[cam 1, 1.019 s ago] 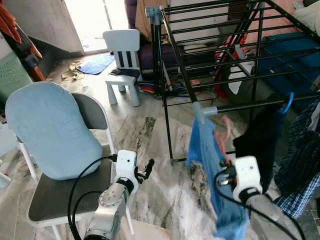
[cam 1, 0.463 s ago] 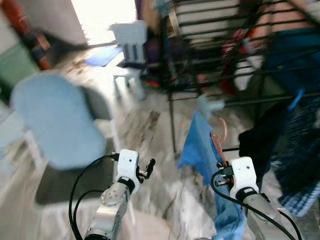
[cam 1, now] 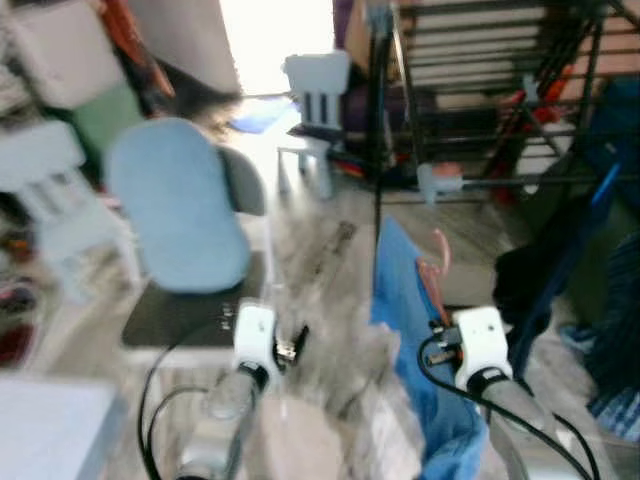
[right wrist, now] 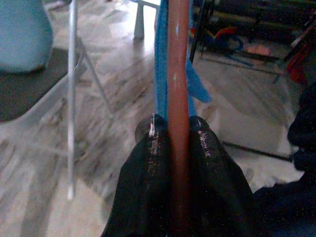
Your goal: Hang hanger
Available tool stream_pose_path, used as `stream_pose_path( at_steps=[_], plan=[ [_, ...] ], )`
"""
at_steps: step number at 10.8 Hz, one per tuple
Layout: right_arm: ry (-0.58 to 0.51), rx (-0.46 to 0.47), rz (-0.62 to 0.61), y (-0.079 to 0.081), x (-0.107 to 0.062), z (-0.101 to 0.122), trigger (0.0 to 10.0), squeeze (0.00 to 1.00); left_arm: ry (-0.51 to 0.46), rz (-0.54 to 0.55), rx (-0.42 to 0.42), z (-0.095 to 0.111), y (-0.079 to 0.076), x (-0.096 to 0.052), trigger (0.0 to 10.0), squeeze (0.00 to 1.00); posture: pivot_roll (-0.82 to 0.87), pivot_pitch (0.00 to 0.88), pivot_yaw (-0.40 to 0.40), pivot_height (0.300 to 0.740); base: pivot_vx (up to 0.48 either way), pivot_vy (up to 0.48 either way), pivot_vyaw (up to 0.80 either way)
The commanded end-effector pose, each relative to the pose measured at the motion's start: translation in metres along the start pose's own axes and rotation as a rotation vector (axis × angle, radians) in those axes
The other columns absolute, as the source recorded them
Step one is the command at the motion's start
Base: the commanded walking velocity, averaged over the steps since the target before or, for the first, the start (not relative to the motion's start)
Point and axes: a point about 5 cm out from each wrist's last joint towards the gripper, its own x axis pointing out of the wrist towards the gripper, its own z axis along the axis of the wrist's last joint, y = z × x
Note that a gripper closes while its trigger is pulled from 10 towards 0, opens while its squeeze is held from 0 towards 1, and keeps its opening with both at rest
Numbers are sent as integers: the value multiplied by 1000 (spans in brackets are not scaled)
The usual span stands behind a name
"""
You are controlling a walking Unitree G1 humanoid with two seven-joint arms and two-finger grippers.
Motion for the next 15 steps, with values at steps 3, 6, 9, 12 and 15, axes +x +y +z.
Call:
stream_pose_path(
  at_steps=[3, 6, 9, 12, 15],
  plan=[
    [-57, 32, 34, 13, 14, 16, 10000, 0, -81, 78, 34, 22, 17, -6, 10000, 0, -177, 0, 60, 740, -282, 0, 0],
    [-92, 5, 139, 39, 36, 31, 10000, 0, -111, 195, 58, 24, 39, -24, 10000, 0, -65, 0, -14, 740, 0, 0, 0],
    [-110, -22, 126, 33, 65, 54, 10000, 0, -153, 293, 51, 35, 49, -22, 10000, 0, -10, 0, -85, 740, 0, 0, 0],
    [-124, -27, 113, 29, 64, 52, 10000, 0, -177, 351, 49, 33, 52, -37, 10000, 0, 1, 0, -88, 740, 0, 0, 0],
    [-155, 33, 44, 26, 52, 47, 10000, 0, -178, 355, 102, 36, 51, -44, 10000, 0, -21, 0, -41, 740, 0, 0, 0]
  ],
)
